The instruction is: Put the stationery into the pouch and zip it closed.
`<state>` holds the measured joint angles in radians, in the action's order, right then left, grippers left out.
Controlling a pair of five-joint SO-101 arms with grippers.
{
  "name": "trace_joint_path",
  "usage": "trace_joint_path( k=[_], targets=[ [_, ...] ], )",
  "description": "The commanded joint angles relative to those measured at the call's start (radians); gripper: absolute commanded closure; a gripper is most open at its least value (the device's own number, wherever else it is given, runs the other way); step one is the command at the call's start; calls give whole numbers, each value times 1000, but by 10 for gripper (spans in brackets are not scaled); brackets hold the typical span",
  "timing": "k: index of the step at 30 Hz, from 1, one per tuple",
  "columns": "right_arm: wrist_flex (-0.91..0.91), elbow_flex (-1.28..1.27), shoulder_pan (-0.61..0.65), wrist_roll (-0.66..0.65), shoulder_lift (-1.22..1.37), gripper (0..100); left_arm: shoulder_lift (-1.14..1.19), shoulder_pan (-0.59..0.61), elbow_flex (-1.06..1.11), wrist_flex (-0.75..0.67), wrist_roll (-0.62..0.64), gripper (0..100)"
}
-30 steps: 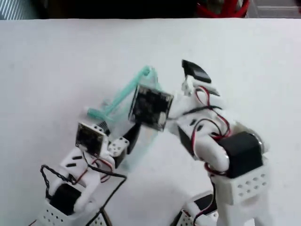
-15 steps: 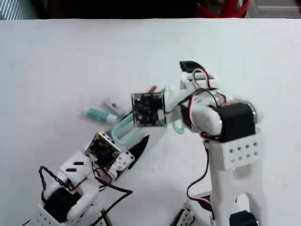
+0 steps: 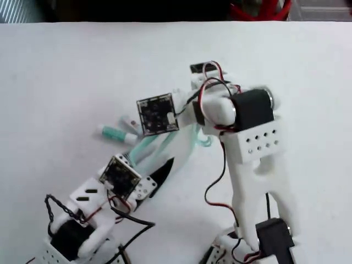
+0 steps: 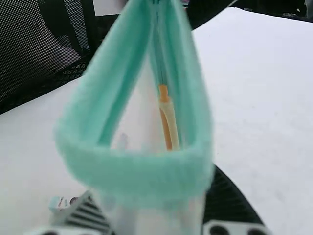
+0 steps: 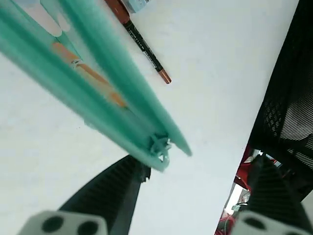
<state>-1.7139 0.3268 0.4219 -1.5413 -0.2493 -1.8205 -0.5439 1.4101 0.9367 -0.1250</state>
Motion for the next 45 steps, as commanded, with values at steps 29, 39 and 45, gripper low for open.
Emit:
trace_joint_path(
  k=[29, 39, 45],
  targets=[
    [193, -273, 94, 101, -166, 978, -10, -15, -51, -2, -8, 823],
    [291, -255, 68, 448, -191, 980, -10, 25, -51, -15, -12, 786],
    [260, -249, 68, 585, -219, 980, -10, 116, -51, -52, -5, 786]
  ],
)
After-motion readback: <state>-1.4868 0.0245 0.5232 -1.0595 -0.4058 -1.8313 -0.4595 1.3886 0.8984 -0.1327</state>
